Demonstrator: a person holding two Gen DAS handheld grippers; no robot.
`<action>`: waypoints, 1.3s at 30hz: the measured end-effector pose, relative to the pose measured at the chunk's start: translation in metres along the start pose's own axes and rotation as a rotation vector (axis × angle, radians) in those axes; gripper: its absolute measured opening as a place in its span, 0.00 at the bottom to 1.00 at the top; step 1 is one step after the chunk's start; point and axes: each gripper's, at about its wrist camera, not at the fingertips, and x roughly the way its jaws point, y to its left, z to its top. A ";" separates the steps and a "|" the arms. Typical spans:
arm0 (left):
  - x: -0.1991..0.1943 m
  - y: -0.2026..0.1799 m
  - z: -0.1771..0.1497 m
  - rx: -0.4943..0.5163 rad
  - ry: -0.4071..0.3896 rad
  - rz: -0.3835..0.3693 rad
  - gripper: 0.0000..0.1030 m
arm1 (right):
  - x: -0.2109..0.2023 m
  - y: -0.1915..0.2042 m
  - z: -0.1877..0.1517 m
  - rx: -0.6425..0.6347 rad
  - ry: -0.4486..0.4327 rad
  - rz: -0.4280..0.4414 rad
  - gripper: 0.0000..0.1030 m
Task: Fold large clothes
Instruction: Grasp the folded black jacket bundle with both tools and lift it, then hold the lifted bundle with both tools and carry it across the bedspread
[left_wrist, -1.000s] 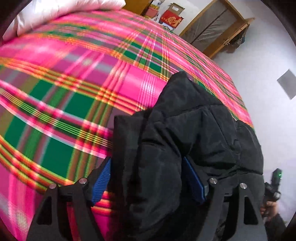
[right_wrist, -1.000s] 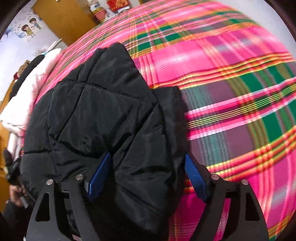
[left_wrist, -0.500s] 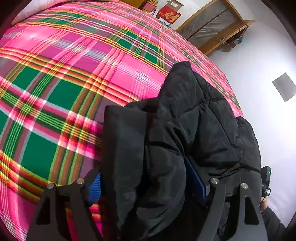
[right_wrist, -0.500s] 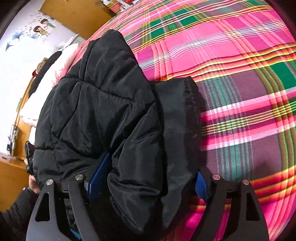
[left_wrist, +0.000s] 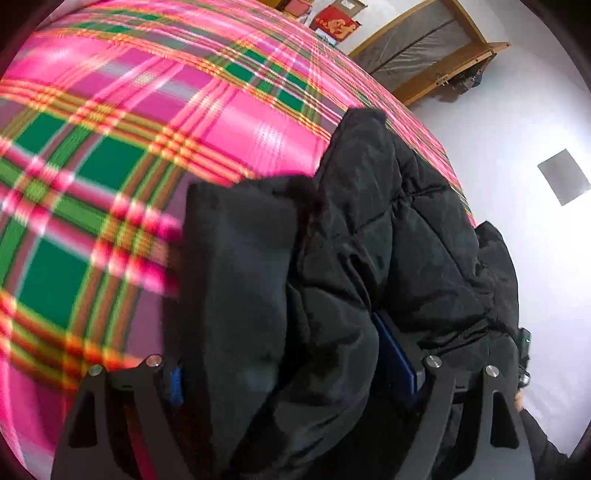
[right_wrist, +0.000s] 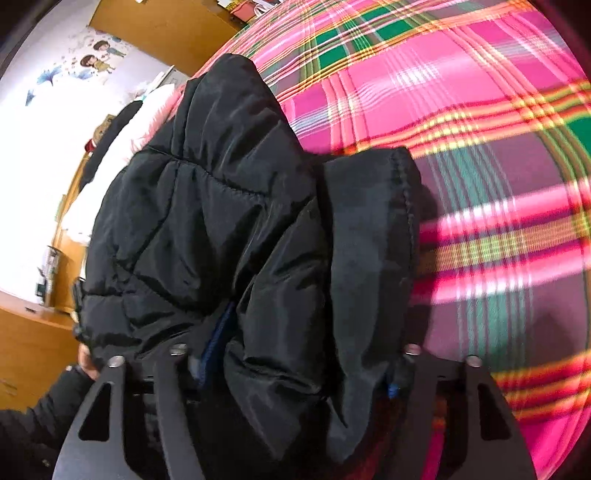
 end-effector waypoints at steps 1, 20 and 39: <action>-0.001 0.000 -0.003 0.003 0.003 -0.005 0.83 | 0.001 -0.001 0.001 0.001 0.003 0.006 0.60; -0.012 -0.035 0.012 0.101 -0.048 0.087 0.33 | -0.003 0.036 0.008 -0.002 -0.061 -0.047 0.29; -0.068 -0.069 0.023 0.132 -0.160 0.062 0.28 | -0.045 0.077 0.002 -0.023 -0.203 -0.059 0.24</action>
